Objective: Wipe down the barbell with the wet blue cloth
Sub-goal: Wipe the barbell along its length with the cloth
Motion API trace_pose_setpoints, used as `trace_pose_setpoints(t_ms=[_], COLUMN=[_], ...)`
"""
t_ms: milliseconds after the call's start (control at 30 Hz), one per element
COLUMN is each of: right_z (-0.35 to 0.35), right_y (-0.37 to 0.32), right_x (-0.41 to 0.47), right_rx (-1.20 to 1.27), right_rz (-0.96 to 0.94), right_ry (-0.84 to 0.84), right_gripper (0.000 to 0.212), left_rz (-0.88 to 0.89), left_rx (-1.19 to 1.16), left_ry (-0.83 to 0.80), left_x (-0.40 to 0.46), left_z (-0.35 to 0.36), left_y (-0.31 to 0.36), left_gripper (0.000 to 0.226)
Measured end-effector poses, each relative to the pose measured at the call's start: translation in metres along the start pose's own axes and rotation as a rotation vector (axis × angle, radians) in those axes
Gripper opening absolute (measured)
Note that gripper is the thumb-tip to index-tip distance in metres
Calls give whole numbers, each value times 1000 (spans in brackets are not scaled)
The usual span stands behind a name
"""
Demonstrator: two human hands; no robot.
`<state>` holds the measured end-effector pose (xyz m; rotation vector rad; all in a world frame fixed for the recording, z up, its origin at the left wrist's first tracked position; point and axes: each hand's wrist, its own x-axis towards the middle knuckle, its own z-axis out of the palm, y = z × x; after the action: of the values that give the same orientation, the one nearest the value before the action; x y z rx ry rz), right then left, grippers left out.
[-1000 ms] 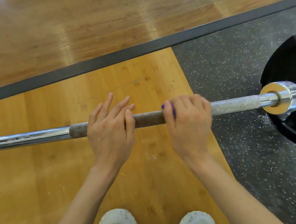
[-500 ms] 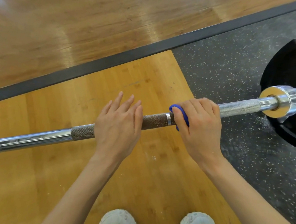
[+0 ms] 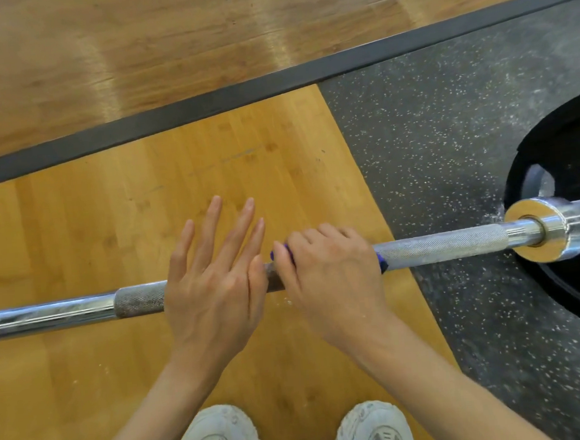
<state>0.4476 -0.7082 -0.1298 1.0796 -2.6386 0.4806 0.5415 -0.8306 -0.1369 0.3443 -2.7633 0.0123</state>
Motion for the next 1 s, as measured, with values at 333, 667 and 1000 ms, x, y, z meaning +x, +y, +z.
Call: trace_pose_setpoints(t_ms=[333,667,1000], right_z=[-15,-28,-45], right_y=[2,14,23], right_x=[-28,-44,-63], right_rx=[50,74,53], right_rz=[-30,8,-35], right_ry=[-64,-87,-145], right_gripper=[39,36,41], left_rz=[6,-91,52], left_rx=[-64,-246,-180], left_ry=[-38,-189,-94], left_x=[-28,-37,-55], left_z=[-11,-34,-26], left_y=[10,19,22], left_gripper=[45,48,43])
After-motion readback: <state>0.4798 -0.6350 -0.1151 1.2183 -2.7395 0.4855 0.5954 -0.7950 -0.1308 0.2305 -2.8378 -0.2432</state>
